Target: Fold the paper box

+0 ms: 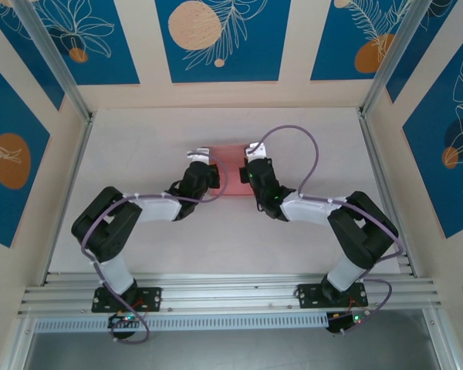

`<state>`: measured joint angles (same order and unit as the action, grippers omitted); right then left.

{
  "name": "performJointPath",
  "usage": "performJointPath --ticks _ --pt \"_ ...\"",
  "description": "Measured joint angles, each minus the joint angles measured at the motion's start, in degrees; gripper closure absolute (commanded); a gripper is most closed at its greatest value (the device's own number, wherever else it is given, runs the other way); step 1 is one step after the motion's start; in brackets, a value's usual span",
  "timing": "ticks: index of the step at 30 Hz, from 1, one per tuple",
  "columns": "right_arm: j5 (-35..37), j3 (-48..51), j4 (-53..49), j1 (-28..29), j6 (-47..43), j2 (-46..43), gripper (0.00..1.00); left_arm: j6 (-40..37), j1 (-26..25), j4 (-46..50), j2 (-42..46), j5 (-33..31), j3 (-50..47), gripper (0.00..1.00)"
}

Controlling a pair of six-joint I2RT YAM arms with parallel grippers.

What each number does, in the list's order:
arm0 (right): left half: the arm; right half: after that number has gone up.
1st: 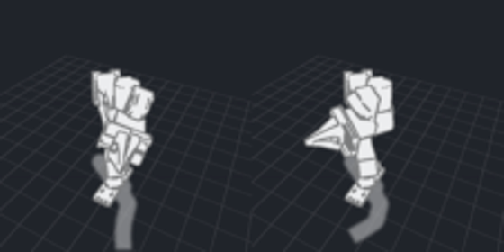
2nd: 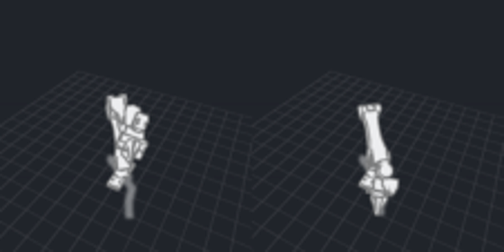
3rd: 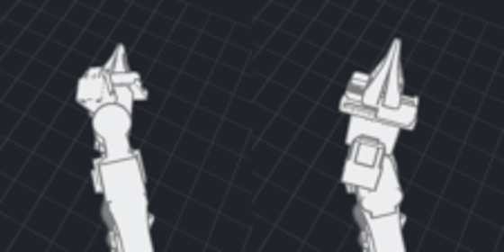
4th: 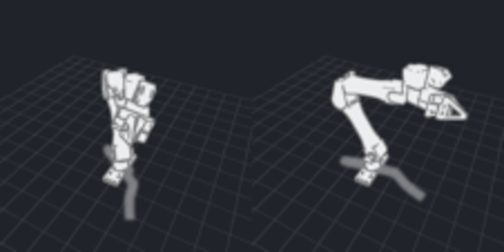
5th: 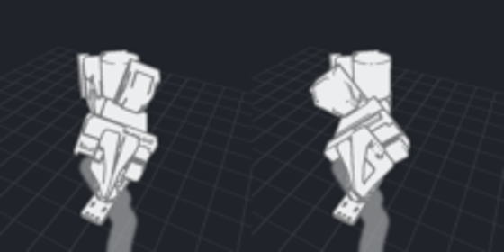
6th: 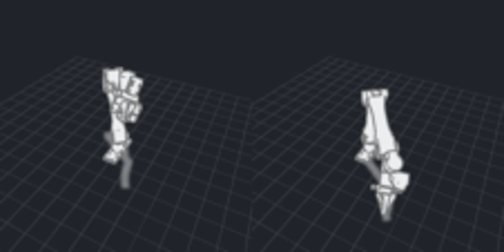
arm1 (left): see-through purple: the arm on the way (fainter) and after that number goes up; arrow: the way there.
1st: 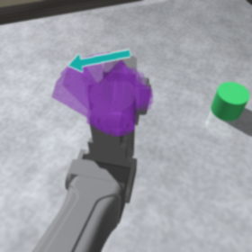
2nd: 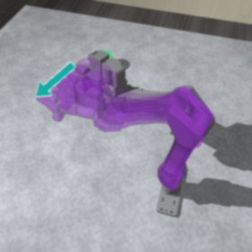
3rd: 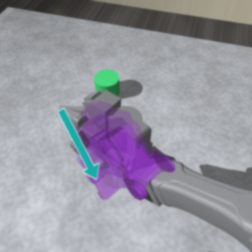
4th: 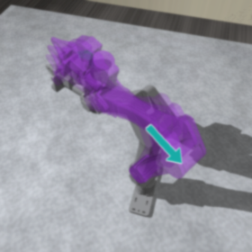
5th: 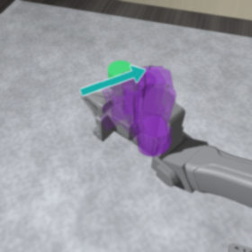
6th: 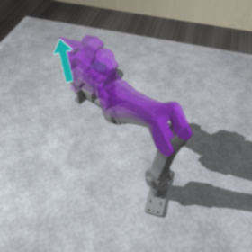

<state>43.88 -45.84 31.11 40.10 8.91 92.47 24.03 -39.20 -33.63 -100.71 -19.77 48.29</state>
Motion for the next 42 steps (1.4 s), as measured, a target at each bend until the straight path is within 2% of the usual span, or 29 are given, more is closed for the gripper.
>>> performJointPath --ticks 6,13,24,33,42 --pt "-1.6 6.9 1.7 -2.4 1.3 -3.8 1.00 -0.7 -4.8 0.2 -1.6 -3.0 0.4 0.96" --pt "-3.5 16.3 2.7 -3.0 5.6 -12.6 1.00 -1.5 -11.6 -1.4 -0.8 -9.2 -2.7 0.96" --pt "1.2 27.6 3.9 7.9 10.2 -20.9 1.00 -1.1 -18.6 -5.1 6.3 -16.8 -14.7 0.96" --pt "9.9 27.9 4.0 14.4 16.7 -19.3 0.94 0.1 -20.1 -7.9 6.5 -19.1 -17.4 0.96" --pt "12.9 23.3 2.2 14.4 19.6 -15.6 0.90 -0.6 -20.1 -9.8 5.6 -20.9 -17.5 0.98"
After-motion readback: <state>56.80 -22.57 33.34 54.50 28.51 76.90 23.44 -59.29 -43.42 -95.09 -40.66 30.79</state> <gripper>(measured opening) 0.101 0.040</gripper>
